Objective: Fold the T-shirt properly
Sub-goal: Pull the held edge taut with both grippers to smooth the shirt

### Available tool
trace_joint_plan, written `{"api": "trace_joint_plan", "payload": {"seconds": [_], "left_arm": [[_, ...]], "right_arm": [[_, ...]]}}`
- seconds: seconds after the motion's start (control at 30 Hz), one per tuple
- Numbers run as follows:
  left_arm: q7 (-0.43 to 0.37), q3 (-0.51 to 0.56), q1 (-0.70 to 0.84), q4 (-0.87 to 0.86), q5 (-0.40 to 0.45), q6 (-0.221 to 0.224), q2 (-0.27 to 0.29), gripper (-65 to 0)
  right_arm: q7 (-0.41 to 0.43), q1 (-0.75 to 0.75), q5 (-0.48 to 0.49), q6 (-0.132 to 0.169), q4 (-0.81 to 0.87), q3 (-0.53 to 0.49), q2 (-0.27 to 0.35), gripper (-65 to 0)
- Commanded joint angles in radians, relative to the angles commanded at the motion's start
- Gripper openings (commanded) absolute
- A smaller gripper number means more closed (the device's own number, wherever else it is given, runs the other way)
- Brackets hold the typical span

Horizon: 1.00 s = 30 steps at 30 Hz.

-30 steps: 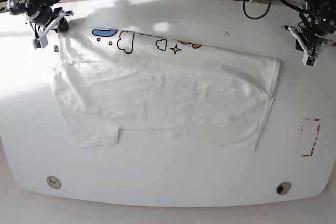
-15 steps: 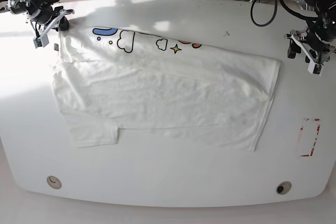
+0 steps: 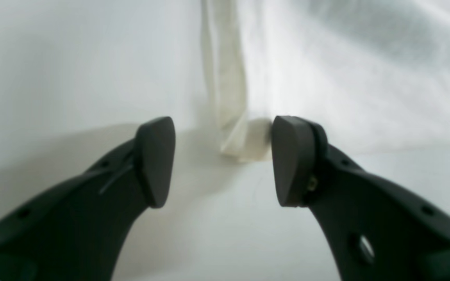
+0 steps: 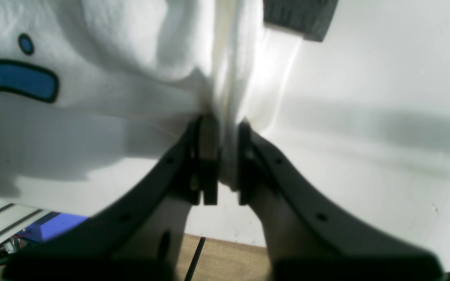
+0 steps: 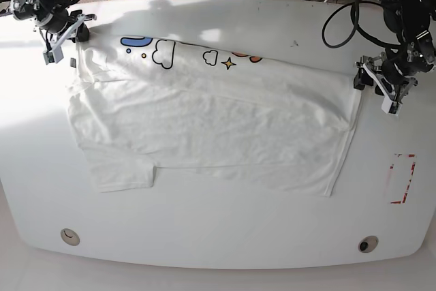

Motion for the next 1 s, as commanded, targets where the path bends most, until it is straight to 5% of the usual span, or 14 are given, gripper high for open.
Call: {"api": "trace_joint_plan", "payload": {"seconds": [0.13, 0.2, 0.33, 1.0], "left_arm": [[0.002, 0.003, 0.006, -0.018, 0.000, 0.000, 0.003, -29.9], [0.002, 0.005, 0.006, -0.034, 0.000, 0.000, 0.005, -36.1], [0.000, -0.002, 0.014, -0.041, 0.000, 0.000, 0.005, -64.0], [0.003, -0.196, 0.321, 0.094, -0.002, 0.000, 0.003, -63.6]], "right_arm": [[0.000, 0.003, -0.002, 0.000, -0.003, 0.002, 0.000, -58.8], [0.000, 0.008, -0.002, 0.000, -0.002, 0.000, 0.000, -58.8], [0.000, 0.006, -0.002, 0.000, -0.003, 0.005, 0.000, -59.1], [0.000, -0.021, -0.003, 0.000, 0.000, -0.002, 0.006, -59.3]]}}
